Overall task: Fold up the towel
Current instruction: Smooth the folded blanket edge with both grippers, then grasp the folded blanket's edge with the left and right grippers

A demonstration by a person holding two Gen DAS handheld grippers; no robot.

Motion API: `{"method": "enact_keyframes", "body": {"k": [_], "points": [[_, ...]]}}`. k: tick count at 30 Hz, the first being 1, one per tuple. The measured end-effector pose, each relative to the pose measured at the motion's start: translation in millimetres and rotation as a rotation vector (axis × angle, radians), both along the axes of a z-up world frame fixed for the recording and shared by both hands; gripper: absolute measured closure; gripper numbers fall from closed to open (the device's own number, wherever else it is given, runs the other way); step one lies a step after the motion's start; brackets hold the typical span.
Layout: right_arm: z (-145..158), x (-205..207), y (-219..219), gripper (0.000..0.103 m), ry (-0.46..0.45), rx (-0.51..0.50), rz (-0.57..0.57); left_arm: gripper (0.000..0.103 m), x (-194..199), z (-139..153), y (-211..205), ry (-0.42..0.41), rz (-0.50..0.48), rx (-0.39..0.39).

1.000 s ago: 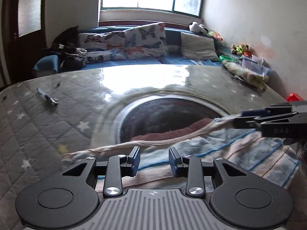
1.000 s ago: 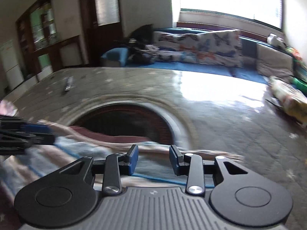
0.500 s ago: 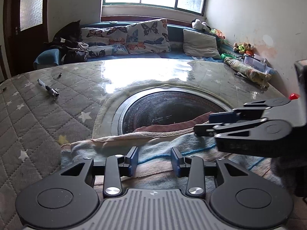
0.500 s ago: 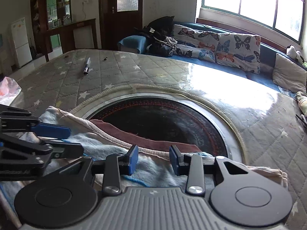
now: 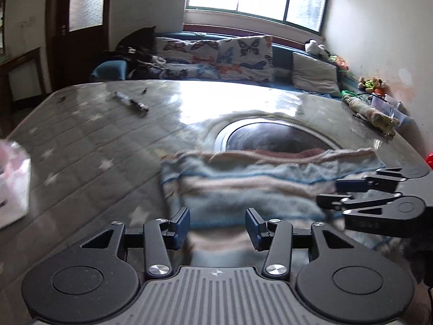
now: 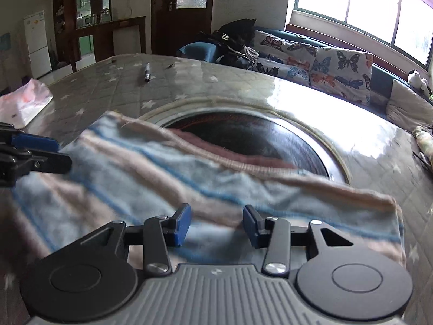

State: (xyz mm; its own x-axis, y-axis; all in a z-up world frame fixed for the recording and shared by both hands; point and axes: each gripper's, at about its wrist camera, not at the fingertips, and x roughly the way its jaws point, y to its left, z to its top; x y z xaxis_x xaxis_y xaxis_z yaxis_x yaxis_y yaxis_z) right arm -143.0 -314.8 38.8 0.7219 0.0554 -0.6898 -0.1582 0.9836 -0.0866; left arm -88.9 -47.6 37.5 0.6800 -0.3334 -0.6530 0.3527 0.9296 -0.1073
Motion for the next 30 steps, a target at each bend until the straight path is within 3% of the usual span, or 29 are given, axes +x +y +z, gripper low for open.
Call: {"method": "enact_keyframes", "body": {"k": [6,13,22,26,29,30], "points": [[4.9,-38.5,7.7,0.057,-0.017,-0.023,0.006,0.052,-26.7,-3.1,17.3,0.025,0.067,-0.004],[6.9,-74.8,17.2,0.056,-0.028,-0.017,0.020,0.052,-39.7,-7.0,25.8,0.068,0.117,-0.065],[11.9,-87.1,20.3,0.055,-0.057,-0.038,0.041,0.053,-39.5,-14.9,28.2,0.101,0.203,-0.120],[15.8,-89.3,16.1,0.055,-0.075,-0.022,0.039,0.061,-39.4,-14.9,30.2,0.117,0.219,-0.156],[18.0,-89.9,11.7,0.055,-0.081,0.000,0.032,0.073,-38.0,-15.2,35.0,0.140,0.234,-0.210],[19.0,-90.1,9.6,0.056,-0.083,0.011,0.029,0.082,-37.6,-14.5,36.7,0.148,0.238,-0.234]]}}
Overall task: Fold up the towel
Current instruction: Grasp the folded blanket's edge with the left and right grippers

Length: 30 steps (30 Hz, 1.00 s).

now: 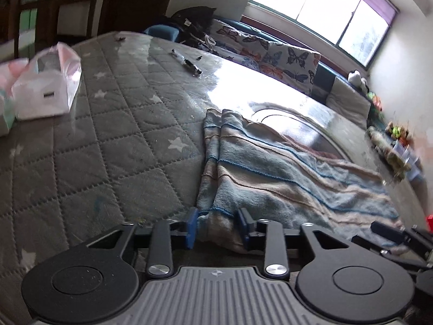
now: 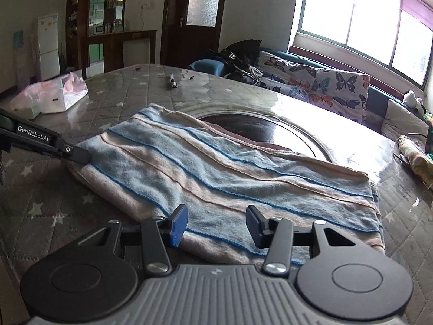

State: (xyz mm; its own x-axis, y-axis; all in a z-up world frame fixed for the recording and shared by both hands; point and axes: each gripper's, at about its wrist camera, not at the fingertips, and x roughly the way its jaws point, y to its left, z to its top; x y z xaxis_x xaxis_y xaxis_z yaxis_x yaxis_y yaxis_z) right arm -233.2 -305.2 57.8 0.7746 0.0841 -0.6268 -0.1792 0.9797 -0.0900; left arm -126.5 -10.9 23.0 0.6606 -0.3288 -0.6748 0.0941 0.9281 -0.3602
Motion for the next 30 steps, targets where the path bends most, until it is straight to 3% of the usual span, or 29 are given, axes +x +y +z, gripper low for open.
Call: {"method": "enact_keyframes", "body": {"k": [6,11,19,24,30], "points": [[13.8,3.0,-19.3,0.057,-0.006,0.091,-0.034,0.088,-4.8,30.0,-5.4,-0.078,-0.016,-0.069],[33.5,13.4,-41.8,0.057,-0.004,0.217,-0.054,0.089,-14.8,60.2,-33.6,-0.190,-0.095,-0.054],[60.4,65.2,-46.2,0.056,0.069,0.413,0.073,0.090,-26.4,67.3,-80.4,-0.243,-0.206,-0.034],[68.7,99.9,-21.4,0.056,0.118,0.457,0.184,0.090,-25.1,67.6,-88.2,-0.247,-0.233,-0.037],[65.9,129.9,3.4,0.056,0.206,0.425,0.273,0.090,-22.7,65.4,-90.9,-0.244,-0.261,-0.036]]}}
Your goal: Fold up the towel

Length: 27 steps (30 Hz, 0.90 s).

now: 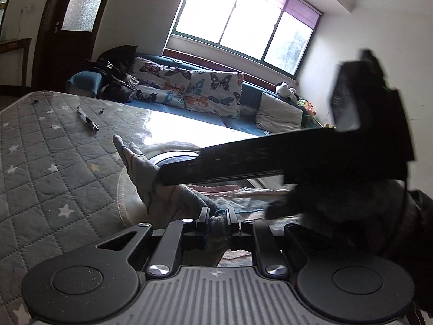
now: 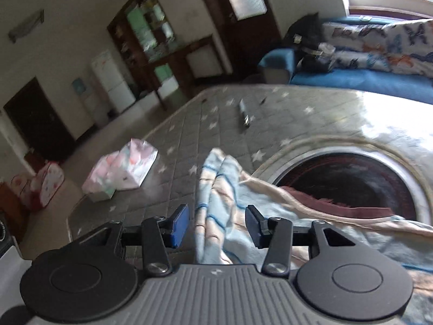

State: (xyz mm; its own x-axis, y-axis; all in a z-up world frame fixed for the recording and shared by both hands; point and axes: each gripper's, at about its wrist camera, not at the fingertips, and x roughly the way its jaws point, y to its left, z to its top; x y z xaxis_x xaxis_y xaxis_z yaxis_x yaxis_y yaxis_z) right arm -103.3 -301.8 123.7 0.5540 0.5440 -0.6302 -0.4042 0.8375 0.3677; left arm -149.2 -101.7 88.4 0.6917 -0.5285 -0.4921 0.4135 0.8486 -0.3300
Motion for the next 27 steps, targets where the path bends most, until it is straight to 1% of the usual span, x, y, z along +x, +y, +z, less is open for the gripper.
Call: {"method": "enact_keyframes", "body": {"k": [2,4,6,9,12,14,17,19,21,27], "points": [[-5.1,6.6,6.4,0.056,0.027,-0.019,0.022,0.090,0.8,-0.5,-0.7,-0.002,-0.007,0.003],[-10.5,12.2,11.4,0.059,0.053,-0.030,0.043,0.090,0.9,-1.4,-2.0,-0.002,-0.014,0.004],[-15.4,11.3,12.0,0.085,0.057,-0.029,0.032,0.090,3.5,-2.9,-3.4,0.000,-0.022,0.007],[-20.7,6.0,7.9,0.092,0.052,-0.026,0.000,0.088,4.9,-4.6,-3.6,0.006,-0.047,0.007],[-17.7,-2.6,-5.5,0.093,0.030,-0.015,-0.039,0.086,2.0,-4.0,-3.7,-0.003,-0.087,0.005],[-13.7,-9.6,-16.9,0.093,0.018,-0.025,-0.060,0.084,-1.4,-3.5,-4.9,-0.017,-0.113,0.007],[-8.6,-20.1,-36.2,0.093,0.003,-0.029,-0.093,0.071,-6.3,-4.6,-7.5,-0.030,-0.147,0.015],[-6.8,-27.3,-52.1,0.094,0.002,-0.022,-0.124,0.068,-7.7,-6.2,-9.3,-0.031,-0.160,0.021],[-7.3,-35.0,-67.8,0.094,0.009,-0.017,-0.153,0.061,-8.0,-7.7,-11.2,-0.025,-0.169,0.025],[-18.0,-60.0,-117.6,0.094,0.028,0.004,-0.260,0.060,-4.1,-15.8,-19.5,-0.005,-0.175,0.065]]}}
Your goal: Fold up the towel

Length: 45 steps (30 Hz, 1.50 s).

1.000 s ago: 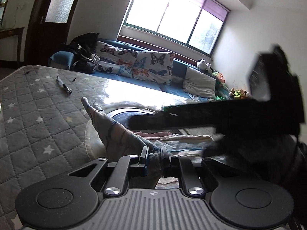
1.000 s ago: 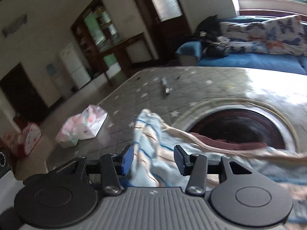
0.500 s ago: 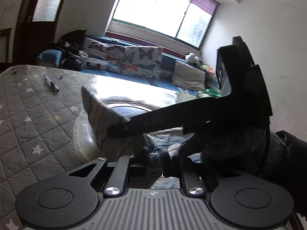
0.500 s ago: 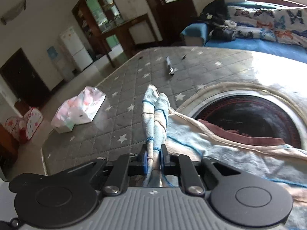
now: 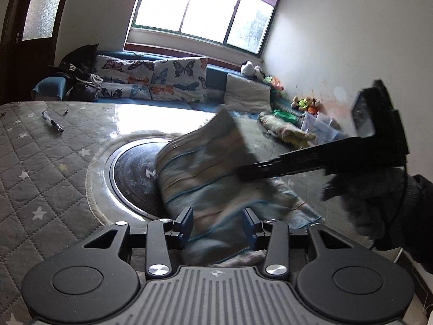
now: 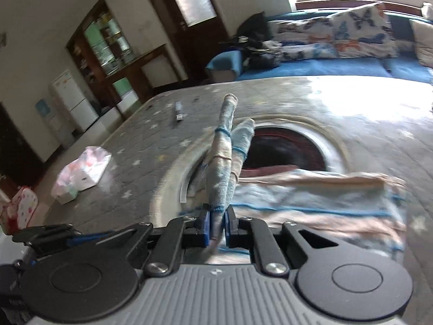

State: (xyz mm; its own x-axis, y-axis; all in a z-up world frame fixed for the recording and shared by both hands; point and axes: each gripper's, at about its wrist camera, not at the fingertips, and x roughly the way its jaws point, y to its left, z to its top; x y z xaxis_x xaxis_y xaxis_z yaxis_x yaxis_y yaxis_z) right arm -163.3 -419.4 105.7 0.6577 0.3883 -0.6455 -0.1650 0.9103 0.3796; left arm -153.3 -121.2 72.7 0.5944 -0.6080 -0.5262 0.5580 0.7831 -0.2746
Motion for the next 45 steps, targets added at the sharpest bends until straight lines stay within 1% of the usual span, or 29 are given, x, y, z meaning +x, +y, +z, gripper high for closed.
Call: {"method": "enact_keyframes", "body": {"k": [3,7,10,13,15,19,22,26,29,31,32,33,35,37,39,45], "points": [[-10.6,-7.9,-23.8,0.094,0.021,0.007,-0.057,0.060,4.7,-5.6,-2.4,0.023,0.010,0.013],[-24.0,-9.8,-45.3,0.094,0.056,0.003,-0.104,0.060,8.4,-10.2,-6.8,0.041,0.011,0.029],[-18.4,-16.6,-54.0,0.094,0.007,0.014,-0.109,0.060,10.4,-12.1,-9.4,0.045,0.011,0.042],[-13.8,-22.4,-60.3,0.094,-0.034,0.001,-0.117,0.059,14.0,-14.4,-10.2,0.050,0.018,0.053],[-22.3,-25.1,-70.2,0.094,-0.024,-0.017,-0.166,0.059,15.8,-17.2,-11.1,0.057,0.023,0.060],[-46.5,-26.3,-83.4,0.094,0.033,-0.007,-0.225,0.059,17.9,-22.0,-16.3,0.074,0.019,0.077],[-44.2,-31.1,-85.3,0.094,-0.006,0.001,-0.222,0.059,19.7,-23.7,-19.4,0.080,0.014,0.085],[-42.2,-32.2,-85.5,0.094,-0.031,-0.041,-0.237,0.059,25.0,-24.7,-25.7,0.080,0.011,0.092],[-50.2,-32.8,-91.3,0.088,0.003,-0.059,-0.282,0.059,28.1,-24.7,-31.6,0.079,0.005,0.097],[-50.2,-35.2,-92.3,0.084,-0.001,-0.068,-0.292,0.059,30.1,-24.4,-35.9,0.078,-0.003,0.100],[-46.5,-37.0,-91.7,0.076,-0.015,-0.086,-0.299,0.059,31.1,-24.1,-38.7,0.075,-0.009,0.103],[-42.2,-39.0,-91.0,0.073,-0.031,-0.109,-0.308,0.059,32.2,-23.6,-42.2,0.071,-0.017,0.106],[-31.1,-41.1,-88.6,0.073,-0.076,-0.165,-0.322,0.059,34.3,-22.8,-50.8,0.064,-0.033,0.109],[-21.0,-37.9,-87.0,0.073,-0.118,-0.188,-0.315,0.059,36.1,-23.3,-60.8,0.057,-0.052,0.112],[-16.0,-28.3,-84.9,0.073,-0.138,-0.184,-0.279,0.059,37.3,-24.4,-71.7,0.054,-0.075,0.113],[-23.6,11.9,-69.0,0.074,-0.129,-0.262,-0.167,0.059,40.2,-30.8,-100.1,0.052,-0.144,0.119]]}}
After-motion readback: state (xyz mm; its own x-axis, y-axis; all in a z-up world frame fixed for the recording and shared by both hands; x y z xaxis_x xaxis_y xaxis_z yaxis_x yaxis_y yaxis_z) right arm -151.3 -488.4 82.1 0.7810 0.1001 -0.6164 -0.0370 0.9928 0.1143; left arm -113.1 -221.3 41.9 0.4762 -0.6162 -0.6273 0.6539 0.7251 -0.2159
